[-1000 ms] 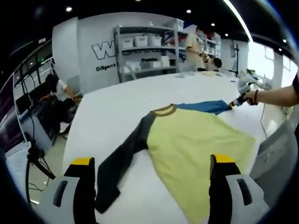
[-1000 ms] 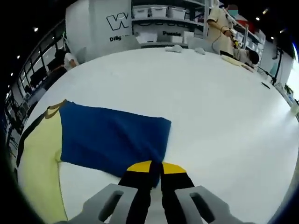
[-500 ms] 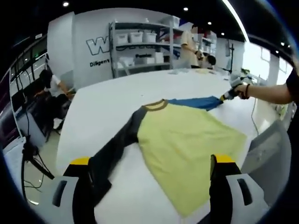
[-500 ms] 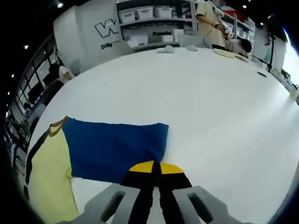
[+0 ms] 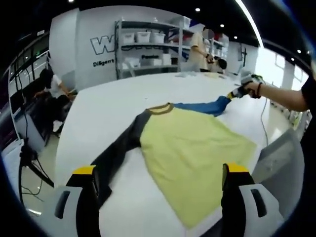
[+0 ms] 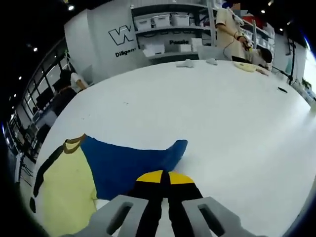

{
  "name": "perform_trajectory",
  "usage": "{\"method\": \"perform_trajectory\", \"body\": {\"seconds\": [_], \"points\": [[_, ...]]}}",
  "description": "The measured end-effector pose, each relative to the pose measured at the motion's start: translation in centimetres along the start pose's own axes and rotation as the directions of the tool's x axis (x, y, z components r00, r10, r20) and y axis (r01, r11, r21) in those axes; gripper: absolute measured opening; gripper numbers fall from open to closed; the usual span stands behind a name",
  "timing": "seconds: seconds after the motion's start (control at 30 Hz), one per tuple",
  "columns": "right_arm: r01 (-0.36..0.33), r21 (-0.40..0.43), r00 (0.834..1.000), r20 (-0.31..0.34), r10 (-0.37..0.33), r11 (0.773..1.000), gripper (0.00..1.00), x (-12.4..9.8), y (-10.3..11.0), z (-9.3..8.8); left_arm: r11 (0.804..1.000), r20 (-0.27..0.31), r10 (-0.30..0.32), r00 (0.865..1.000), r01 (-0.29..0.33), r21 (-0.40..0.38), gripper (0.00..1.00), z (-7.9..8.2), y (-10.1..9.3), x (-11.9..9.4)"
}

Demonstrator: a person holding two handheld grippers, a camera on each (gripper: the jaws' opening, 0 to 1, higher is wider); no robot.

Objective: Fold the garment on the visible template until the final outline fits inside the template.

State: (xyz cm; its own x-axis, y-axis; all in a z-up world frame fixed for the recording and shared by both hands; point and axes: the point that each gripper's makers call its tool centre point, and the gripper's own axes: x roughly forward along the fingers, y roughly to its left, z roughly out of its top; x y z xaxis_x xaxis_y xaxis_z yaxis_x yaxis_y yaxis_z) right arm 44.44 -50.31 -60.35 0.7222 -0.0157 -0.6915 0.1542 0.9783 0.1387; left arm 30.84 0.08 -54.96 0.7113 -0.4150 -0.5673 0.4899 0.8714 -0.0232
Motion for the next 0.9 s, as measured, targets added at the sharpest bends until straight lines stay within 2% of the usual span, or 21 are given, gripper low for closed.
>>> {"method": "perform_trajectory", "body": {"seconds": [0.2,0.53,0.9], "points": [[-0.032,-0.036,0.999,0.009,0.032,0.999,0.0,-0.3,1.8,1.0,1.0,0.014,-0.023,1.0,0.023,0.011,0.99,0.3,-0.8,-0.4],[-0.091,-0.103,0.995,0.021,0.094,0.991,0.0,-0.5,5.2,2.3,0.999,-0.013,-0.035,0.999,0.035,0.026,0.99,-0.4,-1.4,-0.3],[-0.177,-0.134,0.983,0.029,0.183,0.975,0.0,-0.3,10.3,3.6,0.999,-0.018,-0.037,0.999,0.037,0.012,0.99,-0.7,-1.7,-0.7]]}}
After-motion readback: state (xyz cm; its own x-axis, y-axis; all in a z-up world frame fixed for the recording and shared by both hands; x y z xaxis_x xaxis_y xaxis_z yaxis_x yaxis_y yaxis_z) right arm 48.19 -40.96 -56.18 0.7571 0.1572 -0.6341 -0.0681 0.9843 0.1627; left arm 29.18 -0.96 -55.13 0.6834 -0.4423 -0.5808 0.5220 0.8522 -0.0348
